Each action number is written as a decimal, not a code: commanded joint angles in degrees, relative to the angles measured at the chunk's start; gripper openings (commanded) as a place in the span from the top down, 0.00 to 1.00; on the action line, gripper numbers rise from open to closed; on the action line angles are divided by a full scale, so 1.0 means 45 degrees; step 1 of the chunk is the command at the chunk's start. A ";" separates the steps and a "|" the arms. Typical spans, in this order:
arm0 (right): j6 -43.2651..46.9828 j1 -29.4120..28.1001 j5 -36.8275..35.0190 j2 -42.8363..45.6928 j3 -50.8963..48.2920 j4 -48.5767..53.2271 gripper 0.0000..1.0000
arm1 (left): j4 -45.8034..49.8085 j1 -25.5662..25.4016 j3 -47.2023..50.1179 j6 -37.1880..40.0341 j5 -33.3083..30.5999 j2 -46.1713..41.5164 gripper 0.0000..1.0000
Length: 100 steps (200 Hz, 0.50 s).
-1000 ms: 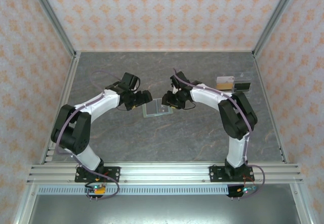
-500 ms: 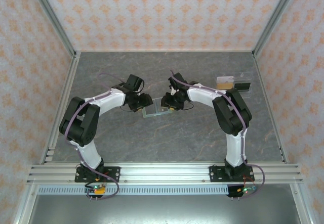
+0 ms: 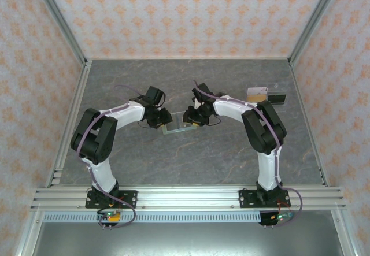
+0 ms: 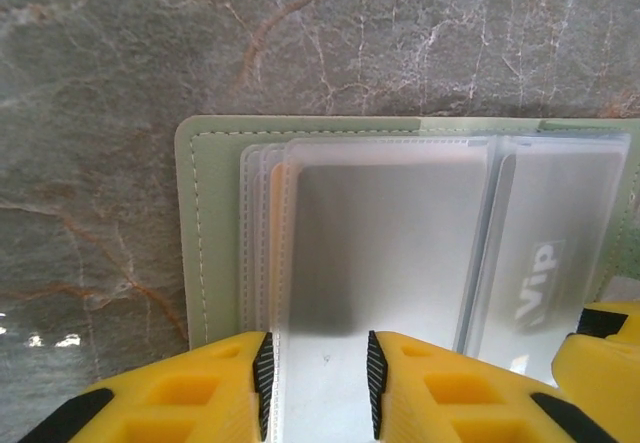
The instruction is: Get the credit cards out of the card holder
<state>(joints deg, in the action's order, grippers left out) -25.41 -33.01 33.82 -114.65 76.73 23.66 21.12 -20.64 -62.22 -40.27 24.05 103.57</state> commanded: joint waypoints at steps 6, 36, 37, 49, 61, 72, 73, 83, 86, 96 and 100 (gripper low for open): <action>0.0219 -0.0046 0.0597 -0.0178 0.0333 -0.0211 0.61 | -0.0085 -0.0100 -0.0247 0.0121 0.0082 0.0285 0.70; 0.0218 -0.0047 0.0840 0.0044 0.0245 -0.0450 0.61 | -0.0046 -0.0100 -0.0293 0.0141 0.0088 0.0347 0.71; 0.0217 -0.0056 0.0842 0.0056 0.0249 -0.0442 0.61 | -0.0046 -0.0100 -0.0294 0.0150 0.0077 0.0355 0.71; 0.0245 -0.0046 0.0881 0.0196 0.0234 -0.0495 0.61 | -0.0007 -0.0097 -0.0333 0.0178 0.0056 0.0354 0.71; 0.0286 -0.0046 0.0820 0.0301 0.0269 -0.0420 0.61 | 0.0049 -0.0095 -0.0356 0.0199 0.0026 0.0339 0.71; 0.0355 -0.0049 0.0784 0.0413 0.0286 -0.0316 0.61 | 0.0104 -0.0100 -0.0382 0.0236 0.0002 0.0307 0.71; 0.0364 -0.0047 0.0775 0.0426 0.0299 -0.0307 0.61 | 0.0098 -0.0100 -0.0378 0.0237 0.0004 0.0306 0.71; 0.0413 -0.0049 0.0533 0.0552 0.0330 -0.0092 0.61 | 0.0159 -0.0100 -0.0392 0.0268 -0.0041 0.0267 0.71; 0.0427 -0.0049 0.0448 0.0590 0.0334 -0.0025 0.61 | 0.0182 -0.0100 -0.0393 0.0274 -0.0061 0.0254 0.71; 0.0535 -0.0047 0.0117 0.0690 0.0393 0.0259 0.61 | 0.0281 -0.0099 -0.0420 0.0333 -0.0144 0.0209 0.71; 0.0571 -0.0046 -0.0024 0.0727 0.0421 0.0378 0.61 | 0.0328 -0.0100 -0.0458 0.0353 -0.0179 0.0190 0.71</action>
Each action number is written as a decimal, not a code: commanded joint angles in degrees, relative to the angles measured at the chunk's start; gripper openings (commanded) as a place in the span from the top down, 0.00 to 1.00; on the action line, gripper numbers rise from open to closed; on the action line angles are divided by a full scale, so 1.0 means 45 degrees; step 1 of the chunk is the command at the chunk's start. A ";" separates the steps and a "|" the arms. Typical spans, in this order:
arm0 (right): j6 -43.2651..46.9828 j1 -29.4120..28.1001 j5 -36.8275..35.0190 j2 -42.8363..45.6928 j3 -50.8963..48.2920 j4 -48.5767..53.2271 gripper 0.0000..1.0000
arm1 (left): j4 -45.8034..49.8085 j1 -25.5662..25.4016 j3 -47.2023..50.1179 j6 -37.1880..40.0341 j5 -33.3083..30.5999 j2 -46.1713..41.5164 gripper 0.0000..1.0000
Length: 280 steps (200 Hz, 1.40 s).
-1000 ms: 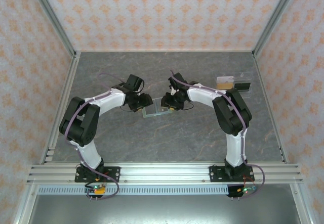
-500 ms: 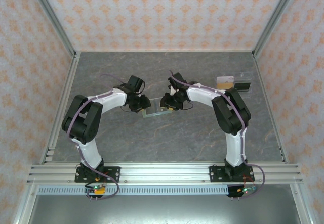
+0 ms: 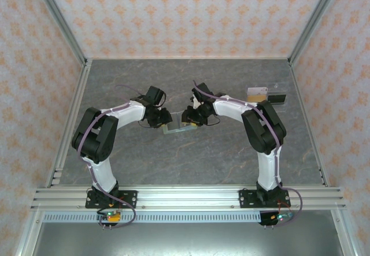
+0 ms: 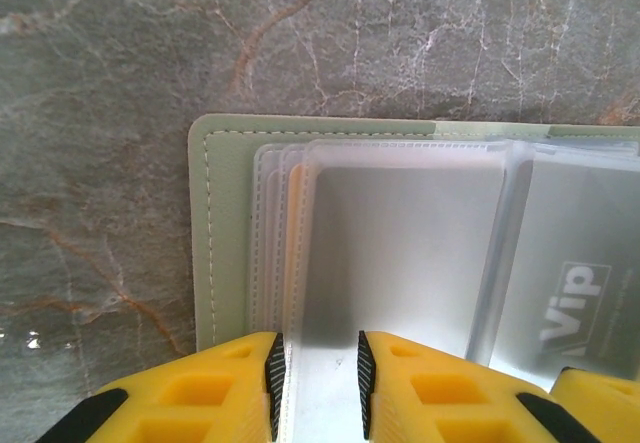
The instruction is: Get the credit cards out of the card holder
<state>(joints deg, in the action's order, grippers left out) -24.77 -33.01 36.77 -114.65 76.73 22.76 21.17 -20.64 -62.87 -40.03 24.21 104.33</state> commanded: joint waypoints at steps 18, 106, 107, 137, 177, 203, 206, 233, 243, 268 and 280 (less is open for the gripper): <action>0.0569 -0.0049 -0.1257 0.0896 0.0471 0.0997 0.61 | 0.0413 -0.0100 -0.0325 0.0360 -0.0319 -0.0020 0.71; 0.0160 -0.0056 0.0355 0.1150 0.0120 -0.0031 0.68 | 0.0391 -0.0100 -0.0247 0.0400 -0.0296 -0.0136 0.72; 0.0138 -0.0061 0.0378 0.1156 0.0109 -0.0064 0.68 | 0.0402 -0.0090 -0.0247 0.0400 -0.0299 -0.0127 0.72; -0.0352 -0.0051 0.1353 0.1316 -0.0263 -0.1208 0.71 | 0.0419 -0.0100 -0.0190 0.0439 -0.0315 -0.0269 0.73; -0.0899 -0.0061 0.2213 0.1051 -0.0317 -0.2129 0.70 | 0.0511 -0.0100 -0.0150 0.0526 -0.0448 -0.0423 0.74; -0.1117 -0.0048 0.2654 0.0766 -0.0236 -0.2533 0.68 | 0.0598 -0.0100 -0.0137 0.0555 -0.0566 -0.0553 0.74; -0.1145 -0.0073 0.2698 0.0729 -0.0203 -0.2585 0.67 | 0.0624 -0.0100 -0.0131 0.0556 -0.0593 -0.0583 0.74; -0.1363 -0.0122 0.3091 0.0365 -0.0073 -0.2908 0.65 | 0.0866 -0.0095 -0.0091 0.0556 -0.1013 -0.0905 0.74; -0.1351 -0.0219 0.3198 0.0162 0.0071 -0.2839 0.64 | 0.1038 -0.0099 -0.0091 0.0635 -0.1274 -0.1074 0.74; -0.1312 -0.0378 0.3175 -0.0233 0.0318 -0.2674 0.62 | 0.2292 -0.0082 -0.0303 0.1151 -0.2856 -0.1622 0.73; -0.1327 -0.0379 0.3104 -0.0262 0.0313 -0.2676 0.62 | 0.2698 -0.0044 -0.0338 0.1306 -0.3339 -0.1935 0.73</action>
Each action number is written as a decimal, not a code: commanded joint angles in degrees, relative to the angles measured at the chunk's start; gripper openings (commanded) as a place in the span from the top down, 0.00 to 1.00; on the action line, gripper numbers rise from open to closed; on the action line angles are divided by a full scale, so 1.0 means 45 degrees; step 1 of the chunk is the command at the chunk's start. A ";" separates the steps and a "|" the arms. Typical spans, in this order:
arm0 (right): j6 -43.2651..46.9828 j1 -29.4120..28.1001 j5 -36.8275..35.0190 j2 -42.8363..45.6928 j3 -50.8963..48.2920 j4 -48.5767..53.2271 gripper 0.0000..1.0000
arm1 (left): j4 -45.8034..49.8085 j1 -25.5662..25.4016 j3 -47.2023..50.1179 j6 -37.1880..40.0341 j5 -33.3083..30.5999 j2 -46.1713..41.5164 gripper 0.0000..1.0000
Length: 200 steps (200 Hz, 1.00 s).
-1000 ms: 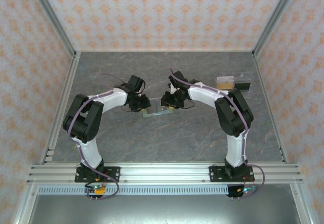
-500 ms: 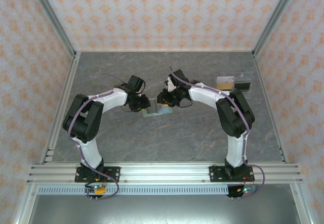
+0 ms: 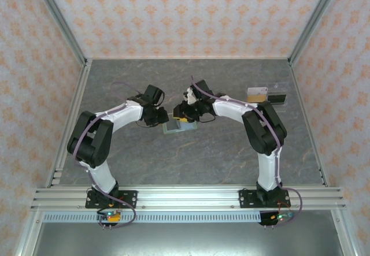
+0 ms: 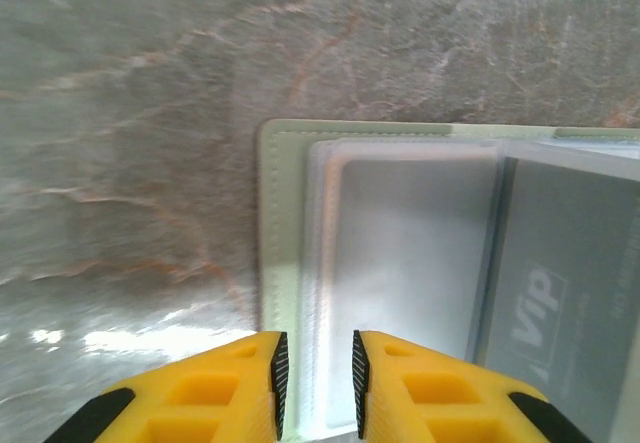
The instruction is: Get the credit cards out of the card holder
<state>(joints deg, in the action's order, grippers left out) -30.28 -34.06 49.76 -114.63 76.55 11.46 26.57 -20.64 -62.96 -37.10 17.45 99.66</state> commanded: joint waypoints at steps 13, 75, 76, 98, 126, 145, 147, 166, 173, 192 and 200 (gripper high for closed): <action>-0.0006 -0.0148 0.0173 -0.0260 0.0450 -0.0048 0.61 | 0.1653 -0.0021 -0.0268 0.0720 -0.1995 -0.1138 0.73; 0.0196 -0.0146 -0.0837 0.0364 0.0269 -0.0047 0.57 | 0.0327 -0.0040 -0.0013 0.0356 -0.0337 -0.1297 0.74; 0.0191 -0.0145 -0.0830 0.0379 0.0271 -0.0047 0.56 | 0.0327 -0.0040 -0.0013 0.0345 -0.0320 -0.1292 0.74; 0.0204 -0.0128 -0.0996 0.0360 0.0300 0.0109 0.54 | 0.0088 -0.0061 0.0014 0.0229 -0.0298 -0.1345 0.75; 0.0185 -0.0127 -0.1940 0.0032 0.0524 0.0691 0.59 | -0.0735 -0.0061 0.0167 -0.0151 0.0529 -0.0876 0.78; 0.0264 -0.0136 -0.2249 -0.0251 0.0771 0.1070 0.63 | -0.1028 -0.0080 0.0095 -0.0381 0.0648 -0.0429 0.81; 0.0265 -0.0133 -0.2249 -0.0274 0.0793 0.1067 0.63 | -0.1062 -0.0080 0.0068 -0.0396 0.0652 -0.0379 0.82; 0.0225 -0.0128 -0.2374 -0.0391 0.0837 0.1080 0.66 | -0.1177 -0.0080 -0.0079 -0.0510 0.0716 0.0007 0.83; 0.0239 -0.0135 -0.2416 -0.0469 0.0883 0.1098 0.68 | -0.1165 -0.0080 -0.0130 -0.0523 0.0732 0.0159 0.84; 0.0265 -0.0126 -0.2496 -0.0689 0.1082 0.1285 0.71 | -0.1327 -0.0076 -0.0222 -0.0600 0.0951 0.0506 0.85; 0.0265 -0.0129 -0.2502 -0.0787 0.1120 0.1288 0.71 | -0.1353 -0.0080 -0.0272 -0.0631 0.0975 0.0620 0.85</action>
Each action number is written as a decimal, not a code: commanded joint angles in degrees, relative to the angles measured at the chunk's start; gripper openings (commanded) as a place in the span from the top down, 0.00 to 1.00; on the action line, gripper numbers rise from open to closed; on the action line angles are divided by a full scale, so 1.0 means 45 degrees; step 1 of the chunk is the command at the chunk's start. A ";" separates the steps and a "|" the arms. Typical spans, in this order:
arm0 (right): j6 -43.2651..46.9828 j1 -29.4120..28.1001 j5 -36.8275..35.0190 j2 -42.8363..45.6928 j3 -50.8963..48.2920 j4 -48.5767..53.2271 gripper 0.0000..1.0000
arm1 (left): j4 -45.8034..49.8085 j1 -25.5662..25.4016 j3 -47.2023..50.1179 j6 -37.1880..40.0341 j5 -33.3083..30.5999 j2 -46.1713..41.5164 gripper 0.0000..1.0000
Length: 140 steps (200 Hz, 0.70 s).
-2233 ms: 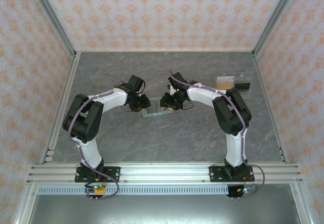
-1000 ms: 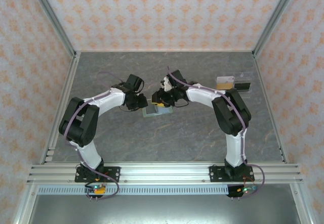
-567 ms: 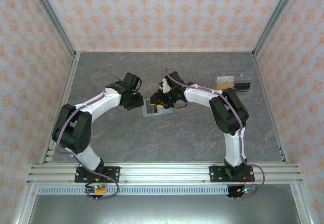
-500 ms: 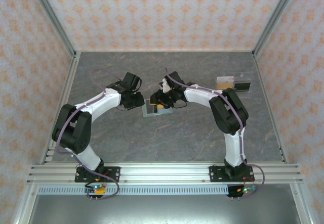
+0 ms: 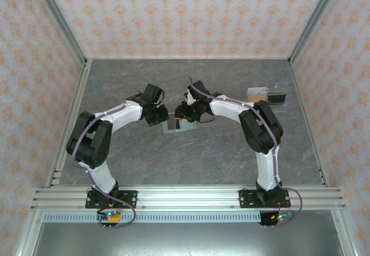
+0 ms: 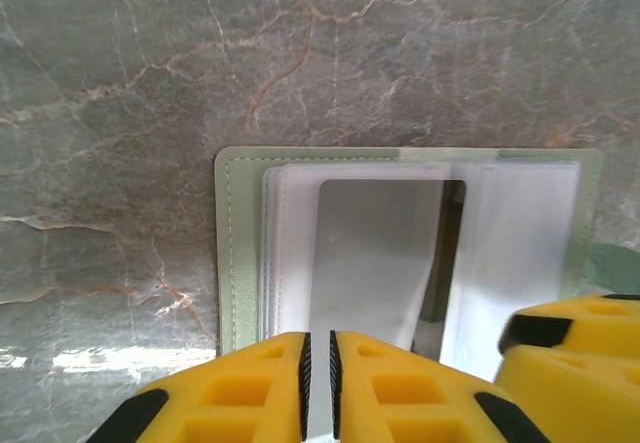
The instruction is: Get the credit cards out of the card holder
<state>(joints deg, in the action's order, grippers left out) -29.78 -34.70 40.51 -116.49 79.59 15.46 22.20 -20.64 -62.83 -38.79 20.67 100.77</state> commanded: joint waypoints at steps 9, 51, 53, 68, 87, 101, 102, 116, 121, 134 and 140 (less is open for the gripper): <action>0.0158 0.0014 -0.0438 -0.0481 0.0532 0.0440 0.72 | -0.0398 -0.0080 -0.0316 -0.0268 0.0252 0.0455 0.86; 0.0136 0.0063 -0.0410 -0.0763 0.0770 0.0573 0.73 | -0.0242 -0.0080 -0.0274 -0.0210 -0.0079 0.0730 0.87; 0.0119 0.0076 -0.0395 -0.0771 0.0784 0.0583 0.73 | -0.0239 -0.0080 -0.0261 -0.0209 -0.0070 0.0760 0.87; 0.0135 0.0096 -0.0292 -0.0850 0.0809 0.0588 0.74 | -0.0365 -0.0080 -0.0148 -0.0229 -0.0045 0.0819 0.88; 0.0204 0.0128 -0.0127 -0.0962 0.0810 0.0587 0.75 | -0.0424 -0.0078 -0.0033 -0.0267 -0.0022 0.0911 0.89; 0.0227 0.0162 -0.0099 -0.1045 0.0809 0.0611 0.76 | -0.0440 -0.0080 0.0052 -0.0268 -0.0041 0.0966 0.90; 0.0229 0.0167 -0.0108 -0.1046 0.0819 0.0609 0.76 | -0.0440 -0.0080 0.0063 -0.0258 -0.0041 0.0966 0.90; 0.0228 0.0186 -0.0125 -0.1084 0.0807 0.0626 0.76 | -0.0402 -0.0080 0.0122 -0.0249 -0.0113 0.1004 0.90; 0.0219 0.0185 -0.0134 -0.1084 0.0773 0.0626 0.76 | -0.0401 -0.0080 0.0148 -0.0248 -0.0121 0.1036 0.90; 0.0227 0.0197 -0.0136 -0.1109 0.0752 0.0627 0.76 | -0.0379 -0.0080 0.0209 -0.0228 -0.0162 0.1098 0.91; 0.0231 0.0192 -0.0118 -0.1121 0.0748 0.0641 0.76 | -0.0382 -0.0080 0.0231 -0.0224 -0.0175 0.1131 0.91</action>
<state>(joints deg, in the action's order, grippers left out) -29.76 -34.11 40.10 -120.73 81.67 17.12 20.53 -20.64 -62.89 -39.22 21.02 104.42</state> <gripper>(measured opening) 0.239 0.097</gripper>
